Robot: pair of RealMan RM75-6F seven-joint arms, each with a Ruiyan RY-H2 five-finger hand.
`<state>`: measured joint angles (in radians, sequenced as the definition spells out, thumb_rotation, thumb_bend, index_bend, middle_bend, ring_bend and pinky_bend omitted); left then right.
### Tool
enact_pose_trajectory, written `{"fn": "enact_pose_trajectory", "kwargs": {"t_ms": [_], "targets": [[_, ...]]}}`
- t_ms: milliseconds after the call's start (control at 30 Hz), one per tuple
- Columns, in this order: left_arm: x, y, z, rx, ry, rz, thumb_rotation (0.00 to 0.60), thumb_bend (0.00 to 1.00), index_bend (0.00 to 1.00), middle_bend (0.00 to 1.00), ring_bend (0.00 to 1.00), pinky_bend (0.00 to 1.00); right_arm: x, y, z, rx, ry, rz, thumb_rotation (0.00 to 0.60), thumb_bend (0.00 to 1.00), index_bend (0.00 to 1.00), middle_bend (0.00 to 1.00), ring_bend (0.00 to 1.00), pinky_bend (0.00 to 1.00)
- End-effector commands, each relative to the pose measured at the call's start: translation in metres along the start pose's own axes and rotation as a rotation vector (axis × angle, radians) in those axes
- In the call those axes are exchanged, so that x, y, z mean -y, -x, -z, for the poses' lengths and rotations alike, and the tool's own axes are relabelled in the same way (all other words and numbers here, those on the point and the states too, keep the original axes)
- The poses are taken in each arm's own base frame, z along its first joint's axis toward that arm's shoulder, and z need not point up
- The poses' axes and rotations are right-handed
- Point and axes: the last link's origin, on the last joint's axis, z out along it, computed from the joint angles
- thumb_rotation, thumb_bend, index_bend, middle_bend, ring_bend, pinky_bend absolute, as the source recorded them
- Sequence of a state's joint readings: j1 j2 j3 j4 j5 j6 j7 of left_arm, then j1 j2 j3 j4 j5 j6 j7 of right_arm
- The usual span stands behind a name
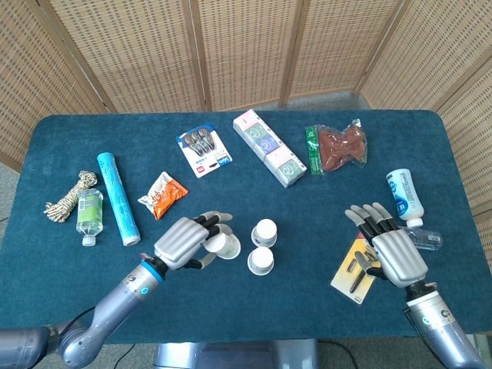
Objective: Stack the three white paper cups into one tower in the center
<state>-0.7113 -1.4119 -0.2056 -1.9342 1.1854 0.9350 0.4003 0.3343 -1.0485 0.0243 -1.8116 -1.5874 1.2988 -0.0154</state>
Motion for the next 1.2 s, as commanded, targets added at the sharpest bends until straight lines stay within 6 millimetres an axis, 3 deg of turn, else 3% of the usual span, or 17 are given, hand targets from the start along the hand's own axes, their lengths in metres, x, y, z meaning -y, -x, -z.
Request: {"fn": "enact_pose_trajectory", "kwargs": {"t_ms": [33, 500, 1200], "targets": [[-0.009, -0.001, -0.017, -0.007, 0.016, 0.005, 0.6, 0.49, 0.37, 0.17, 0.17, 0.5, -0.002, -0.001, 0.004, -0.004, 0.002, 0.0, 0.6, 0.46, 0.01, 0.03, 0.0, 0.0], [-0.042, 0.01, -0.065, 0.036, 0.075, -0.016, 0.6, 0.49, 0.37, 0.17, 0.15, 0.48, -0.014, -0.006, 0.015, -0.023, 0.028, -0.013, 0.6, 0.46, 0.0, 0.03, 0.0, 0.0], [-0.051, 0.021, -0.08, 0.068, 0.075, -0.057, 0.6, 0.48, 0.33, 0.13, 0.12, 0.42, -0.022, -0.008, 0.019, -0.033, 0.043, -0.036, 0.6, 0.47, 0.0, 0.03, 0.0, 0.0]]}}
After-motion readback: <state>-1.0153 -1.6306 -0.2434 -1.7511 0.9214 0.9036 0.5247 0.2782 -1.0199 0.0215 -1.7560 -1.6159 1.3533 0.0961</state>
